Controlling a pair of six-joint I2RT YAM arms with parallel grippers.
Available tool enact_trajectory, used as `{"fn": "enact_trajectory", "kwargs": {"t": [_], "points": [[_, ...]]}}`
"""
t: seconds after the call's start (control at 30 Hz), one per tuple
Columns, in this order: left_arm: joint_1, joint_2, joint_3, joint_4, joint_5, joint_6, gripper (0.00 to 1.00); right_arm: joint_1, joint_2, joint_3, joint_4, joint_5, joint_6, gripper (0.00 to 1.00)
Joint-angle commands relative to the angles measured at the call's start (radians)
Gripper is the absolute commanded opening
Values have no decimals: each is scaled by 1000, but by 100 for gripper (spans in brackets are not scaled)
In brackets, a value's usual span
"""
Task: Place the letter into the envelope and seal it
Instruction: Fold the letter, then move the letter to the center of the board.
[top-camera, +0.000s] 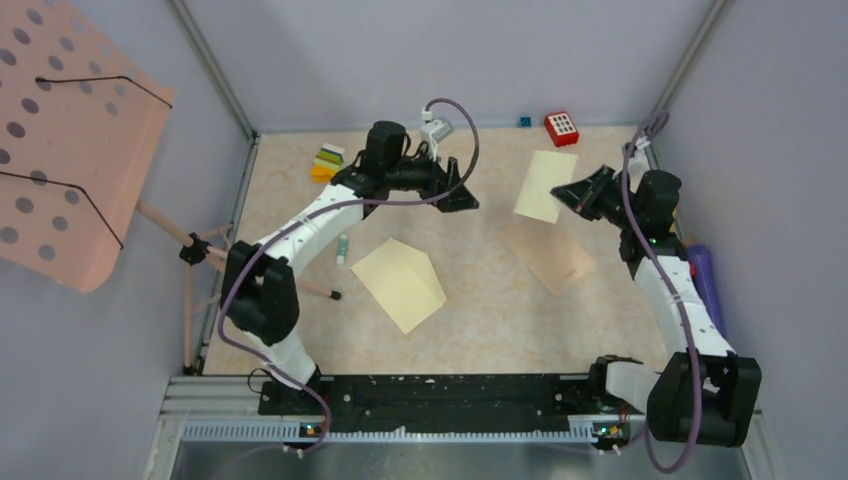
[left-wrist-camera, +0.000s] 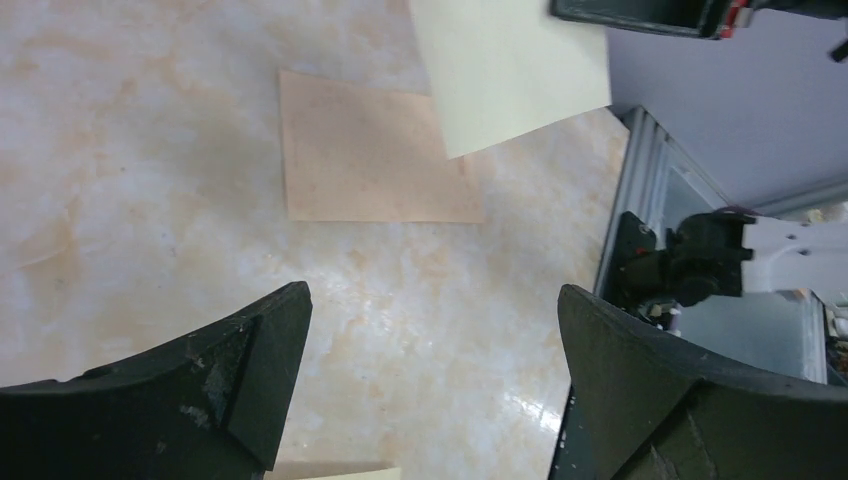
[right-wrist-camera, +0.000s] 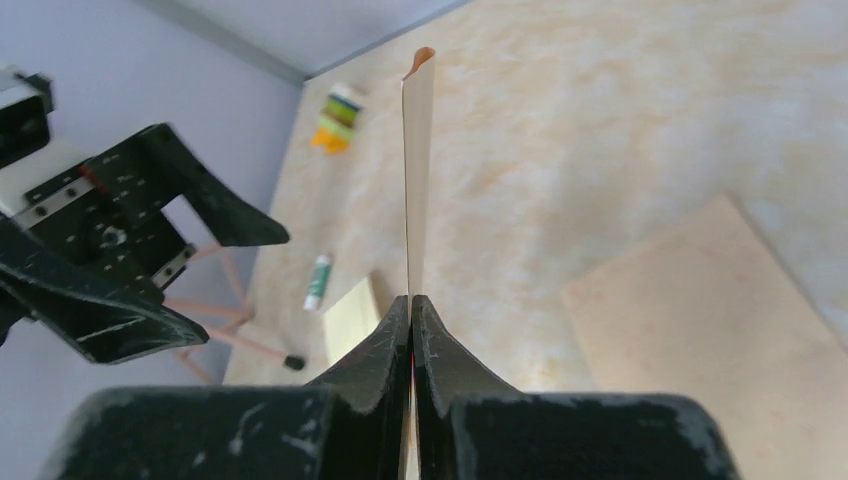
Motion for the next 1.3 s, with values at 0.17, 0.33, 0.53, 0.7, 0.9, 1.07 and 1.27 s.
{"fn": "enact_trajectory", "kwargs": {"t": [0.17,0.33,0.53,0.7,0.9,1.07,1.27], "points": [[-20,373,317,-65,-17,-60,98,-178,-58,31,-365,257,-170,0],[-82,515,468,-76,49,-112,98,-254,-124,-38,-326,350,-171,0],[-147,675,637,-124,72,-144,98,-352,-166,-48,-296,356,-152,0],[-183,774,742,-173,2,-158,98,-361,-199,-52,-283,354,-156,0],[-199,876,854,-200,-14,-176,98,-360,-210,-56,-276,331,-161,0],[-214,919,900,-207,-10,-192,98,-361,-210,-58,-280,326,-165,0],[-227,949,911,-238,-69,-194,97,-360,-197,-51,-291,334,-168,0]]}}
